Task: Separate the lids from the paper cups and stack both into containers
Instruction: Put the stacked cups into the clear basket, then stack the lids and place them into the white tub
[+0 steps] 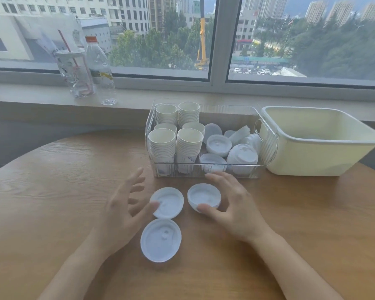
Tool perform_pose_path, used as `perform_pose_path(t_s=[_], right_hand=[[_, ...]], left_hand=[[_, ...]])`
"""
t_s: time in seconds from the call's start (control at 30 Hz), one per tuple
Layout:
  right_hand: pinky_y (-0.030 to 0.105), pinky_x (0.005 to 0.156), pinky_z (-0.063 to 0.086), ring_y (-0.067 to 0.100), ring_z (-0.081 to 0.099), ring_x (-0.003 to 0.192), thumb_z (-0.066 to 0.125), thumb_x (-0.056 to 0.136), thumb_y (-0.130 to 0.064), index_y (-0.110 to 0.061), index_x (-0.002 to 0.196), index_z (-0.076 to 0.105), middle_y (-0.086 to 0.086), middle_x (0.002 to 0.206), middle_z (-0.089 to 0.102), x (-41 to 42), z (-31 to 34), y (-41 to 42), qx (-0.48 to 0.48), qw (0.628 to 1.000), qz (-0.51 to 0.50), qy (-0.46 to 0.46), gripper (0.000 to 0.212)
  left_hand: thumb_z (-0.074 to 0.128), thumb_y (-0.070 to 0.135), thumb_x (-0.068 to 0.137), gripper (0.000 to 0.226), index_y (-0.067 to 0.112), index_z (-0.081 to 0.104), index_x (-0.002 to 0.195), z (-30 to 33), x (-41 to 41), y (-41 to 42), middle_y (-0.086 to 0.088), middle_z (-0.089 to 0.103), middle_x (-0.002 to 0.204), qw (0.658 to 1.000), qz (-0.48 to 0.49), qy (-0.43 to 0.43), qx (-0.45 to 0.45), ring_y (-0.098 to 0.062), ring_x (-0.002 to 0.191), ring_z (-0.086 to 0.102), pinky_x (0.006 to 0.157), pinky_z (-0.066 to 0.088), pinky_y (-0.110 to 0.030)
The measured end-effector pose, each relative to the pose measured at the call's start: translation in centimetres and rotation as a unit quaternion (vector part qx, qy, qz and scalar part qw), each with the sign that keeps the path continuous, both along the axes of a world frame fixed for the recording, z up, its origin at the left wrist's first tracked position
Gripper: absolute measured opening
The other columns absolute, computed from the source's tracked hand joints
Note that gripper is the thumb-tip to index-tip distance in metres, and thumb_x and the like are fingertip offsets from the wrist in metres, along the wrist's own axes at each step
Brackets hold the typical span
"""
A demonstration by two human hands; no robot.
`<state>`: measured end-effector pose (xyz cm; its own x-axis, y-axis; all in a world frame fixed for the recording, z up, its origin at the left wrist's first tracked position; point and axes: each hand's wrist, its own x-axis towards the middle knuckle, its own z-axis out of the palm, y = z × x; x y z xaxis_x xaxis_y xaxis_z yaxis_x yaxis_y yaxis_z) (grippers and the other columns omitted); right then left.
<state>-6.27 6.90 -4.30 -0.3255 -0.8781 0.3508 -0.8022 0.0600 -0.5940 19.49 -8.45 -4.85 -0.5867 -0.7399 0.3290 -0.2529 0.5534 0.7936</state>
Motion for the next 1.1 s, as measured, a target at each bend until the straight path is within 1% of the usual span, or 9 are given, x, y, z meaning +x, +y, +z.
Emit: perform_pose_path(t_s=[0.07,0.17,0.23,0.33,0.5,0.63,0.8,0.93,1.1], right_hand=[[0.032,0.122,0.031,0.002,0.034,0.149,0.067,0.077,-0.079,-0.042,0.152,0.043,-0.016,0.159,0.041,0.7,-0.7,-0.2,0.037,0.999,0.01,-0.007,0.087],[0.038,0.121,0.036,0.006,0.043,0.143,0.076,0.082,-0.064,-0.034,0.154,0.042,-0.013,0.153,0.05,0.9,-1.0,-0.4,0.037,0.999,0.005,-0.031,0.085],[0.037,0.12,0.038,0.005,0.047,0.139,0.081,0.084,-0.053,-0.031,0.153,0.045,-0.013,0.149,0.053,0.4,-1.0,0.0,0.029,0.998,0.0,-0.056,0.081],[0.027,0.119,0.036,-0.002,0.045,0.138,0.084,0.084,-0.042,-0.034,0.153,0.045,-0.017,0.148,0.051,-1.0,-0.8,1.1,0.026,0.995,0.009,-0.094,0.08],[0.019,0.116,0.034,-0.009,0.043,0.134,0.086,0.082,-0.034,-0.035,0.153,0.044,-0.019,0.146,0.05,-3.4,-0.8,2.0,0.016,0.994,-0.008,-0.104,0.083],[0.03,0.115,0.036,0.001,0.045,0.127,0.09,0.074,-0.048,-0.038,0.147,0.049,-0.021,0.14,0.056,-4.3,-1.2,1.9,-0.005,0.996,-0.063,-0.063,0.084],[0.038,0.114,0.038,0.008,0.048,0.127,0.084,0.075,-0.061,-0.04,0.146,0.051,-0.023,0.138,0.059,-4.7,-0.7,2.1,-0.01,0.993,-0.097,-0.07,0.081],[0.042,0.119,0.033,0.002,0.042,0.13,0.077,0.072,-0.055,-0.043,0.148,0.048,-0.03,0.139,0.054,-4.6,-0.1,2.3,-0.004,0.991,-0.091,-0.097,0.082],[0.046,0.118,0.037,-0.003,0.049,0.135,0.074,0.07,-0.056,-0.042,0.149,0.046,-0.028,0.141,0.057,-4.0,0.7,2.5,-0.047,0.99,-0.072,-0.114,0.085]], left_hand=[[0.077,0.085,0.063,0.112,0.055,0.026,0.158,0.0,2.2,2.6,0.029,0.052,0.145,0.998,-0.026,-0.055,0.001,0.004,0.135,0.051,0.103,0.045,-0.026],[0.084,0.086,0.049,0.131,0.061,0.017,0.158,-0.6,3.6,5.5,0.048,0.042,0.142,0.992,-0.031,-0.119,-0.014,0.017,0.134,0.042,0.106,0.037,-0.021],[0.085,0.082,0.055,0.127,0.056,0.017,0.16,-1.0,3.2,6.3,0.049,0.042,0.14,0.99,-0.03,-0.131,-0.046,0.018,0.132,0.043,0.103,0.035,-0.014],[0.089,0.065,0.066,0.115,0.053,0.024,0.159,-1.0,1.4,6.4,0.042,0.054,0.133,0.991,-0.012,-0.124,-0.059,0.015,0.125,0.05,0.1,0.036,-0.006],[0.086,0.062,0.073,0.107,0.044,0.027,0.161,-0.5,-3.2,5.3,0.034,0.053,0.13,0.989,-0.031,-0.129,-0.068,0.006,0.123,0.051,0.102,0.036,-0.017],[0.082,0.079,0.063,0.115,0.045,0.027,0.158,-0.5,-7.1,4.6,0.03,0.053,0.118,0.985,-0.072,-0.143,-0.071,0.006,0.112,0.051,0.095,0.036,-0.013],[0.078,0.087,0.058,0.12,0.039,0.034,0.159,-1.8,-7.7,4.6,0.036,0.05,0.128,0.979,-0.108,-0.127,-0.119,0.014,0.12,0.045,0.106,0.029,-0.009],[0.083,0.075,0.062,0.11,0.042,0.036,0.156,-2.1,-7.3,4.4,0.035,0.053,0.132,0.981,-0.115,-0.106,-0.115,0.01,0.122,0.05,0.105,0.039,-0.019],[0.084,0.06,0.069,0.094,0.032,0.046,0.149,-1.8,-7.0,4.4,0.032,0.052,0.136,0.989,-0.093,-0.049,-0.099,0.006,0.128,0.053,0.105,0.037,-0.008]])
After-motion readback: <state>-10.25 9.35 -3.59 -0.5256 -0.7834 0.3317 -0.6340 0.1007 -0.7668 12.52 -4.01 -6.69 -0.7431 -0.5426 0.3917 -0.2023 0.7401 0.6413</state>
